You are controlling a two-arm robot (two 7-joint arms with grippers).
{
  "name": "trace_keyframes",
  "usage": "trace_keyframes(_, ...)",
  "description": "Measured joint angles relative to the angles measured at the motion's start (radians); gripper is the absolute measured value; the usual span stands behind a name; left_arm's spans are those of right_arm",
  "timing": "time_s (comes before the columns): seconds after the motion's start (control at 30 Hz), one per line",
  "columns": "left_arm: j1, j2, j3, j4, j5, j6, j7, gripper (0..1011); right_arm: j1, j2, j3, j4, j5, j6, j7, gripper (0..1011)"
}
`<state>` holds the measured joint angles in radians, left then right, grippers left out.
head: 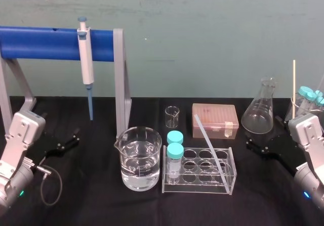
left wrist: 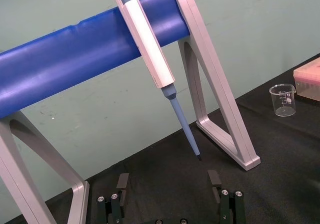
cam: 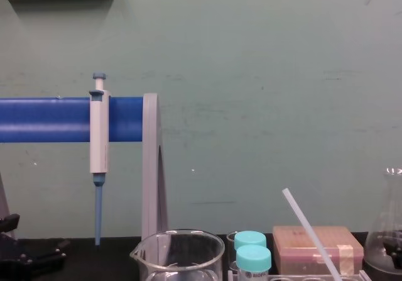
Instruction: Pick up the stirring rod with one hand, then place it down.
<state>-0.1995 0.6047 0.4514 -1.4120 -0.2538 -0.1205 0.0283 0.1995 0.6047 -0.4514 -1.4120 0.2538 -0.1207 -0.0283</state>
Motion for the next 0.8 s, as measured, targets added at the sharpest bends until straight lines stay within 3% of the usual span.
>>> trace_keyframes(0.8, 0.000, 0.000, 0.000, 0.000, 0.000, 0.000, 0.000, 1000, 0.000, 0.000, 0.000, 0.000, 0.000, 0.000, 0.000, 1003)
